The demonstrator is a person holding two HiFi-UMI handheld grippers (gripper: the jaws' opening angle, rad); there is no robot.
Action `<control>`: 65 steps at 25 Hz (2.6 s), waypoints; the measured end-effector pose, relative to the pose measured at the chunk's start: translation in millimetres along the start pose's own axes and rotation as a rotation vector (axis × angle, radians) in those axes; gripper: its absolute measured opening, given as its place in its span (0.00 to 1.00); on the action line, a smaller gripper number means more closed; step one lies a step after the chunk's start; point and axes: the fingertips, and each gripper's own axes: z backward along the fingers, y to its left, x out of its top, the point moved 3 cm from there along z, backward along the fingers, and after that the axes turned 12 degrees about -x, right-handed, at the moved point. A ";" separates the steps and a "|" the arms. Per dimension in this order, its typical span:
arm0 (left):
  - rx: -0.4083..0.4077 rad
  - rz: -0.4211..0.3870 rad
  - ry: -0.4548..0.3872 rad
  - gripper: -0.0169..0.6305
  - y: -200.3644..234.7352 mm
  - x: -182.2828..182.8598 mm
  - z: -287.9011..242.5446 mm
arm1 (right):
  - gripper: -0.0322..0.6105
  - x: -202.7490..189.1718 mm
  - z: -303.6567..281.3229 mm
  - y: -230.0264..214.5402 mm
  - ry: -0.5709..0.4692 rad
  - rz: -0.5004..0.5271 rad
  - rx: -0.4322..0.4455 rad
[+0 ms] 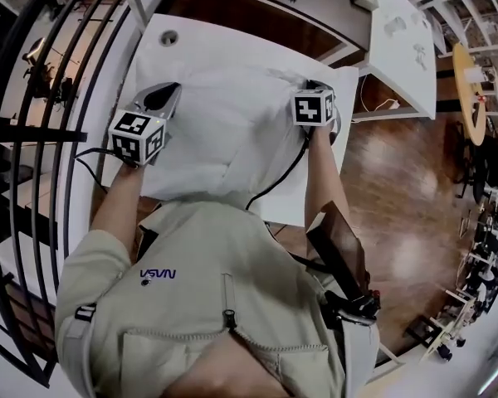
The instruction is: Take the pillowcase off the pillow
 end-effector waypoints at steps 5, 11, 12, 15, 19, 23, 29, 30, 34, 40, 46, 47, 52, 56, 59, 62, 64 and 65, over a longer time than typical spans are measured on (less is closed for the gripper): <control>0.018 -0.039 0.093 0.05 18.5 -28.1 -34.5 | 0.06 -5.9 -14.0 9.9 -0.010 -0.014 0.005; -0.034 -0.079 0.009 0.15 7.9 -1.0 -24.1 | 0.15 1.5 14.7 5.2 -0.133 -0.152 0.066; -0.038 -0.095 -0.003 0.19 2.6 4.0 -19.3 | 0.16 2.9 25.8 4.4 -0.168 -0.175 0.070; -0.065 -0.124 -0.026 0.24 -25.0 11.3 -0.6 | 0.17 0.4 66.2 10.2 -0.255 -0.229 0.085; -0.097 -0.145 -0.035 0.28 -77.8 2.9 21.2 | 0.17 -23.3 118.2 27.9 -0.324 -0.264 0.116; -0.117 -0.189 0.045 0.32 -124.4 -29.6 39.2 | 0.17 -55.6 167.6 60.9 -0.369 -0.298 0.180; -0.064 -0.194 0.166 0.38 -160.9 -102.1 53.8 | 0.18 -132.2 218.9 128.1 -0.352 -0.226 0.292; -0.058 -0.202 0.189 0.38 -160.5 -112.2 56.6 | 0.19 -144.9 222.0 141.6 -0.328 -0.227 0.310; -0.062 -0.252 0.289 0.40 -147.8 -141.3 47.9 | 0.27 -173.8 217.4 175.2 -0.235 -0.242 0.326; 0.009 -0.288 0.370 0.30 -145.9 -143.3 27.3 | 0.29 -176.9 190.6 184.4 -0.156 -0.207 0.291; 0.033 -0.242 0.168 0.10 -128.3 -109.2 38.5 | 0.06 -161.8 193.2 157.4 -0.230 -0.186 0.119; 0.048 -0.235 0.131 0.09 -123.1 -96.1 41.7 | 0.06 -157.7 198.8 145.7 -0.252 -0.198 0.084; 0.086 -0.218 0.028 0.08 -100.1 -43.0 45.3 | 0.06 -168.4 203.3 77.5 -0.259 -0.235 -0.089; 0.074 -0.163 0.023 0.08 -94.1 -46.9 47.3 | 0.06 -211.5 187.6 43.3 -0.165 -0.263 -0.151; 0.061 -0.115 0.074 0.07 -100.6 -80.5 49.5 | 0.06 -241.8 171.8 58.6 -0.082 -0.251 -0.131; 0.061 -0.034 0.138 0.07 -107.0 -125.2 51.3 | 0.06 -270.5 157.3 81.6 0.009 -0.267 -0.070; 0.066 0.005 0.164 0.07 -106.8 -146.6 51.6 | 0.06 -281.2 151.5 90.9 0.033 -0.267 -0.045; 0.070 0.018 0.169 0.07 -105.6 -152.2 50.8 | 0.06 -282.6 149.9 93.2 0.035 -0.262 -0.039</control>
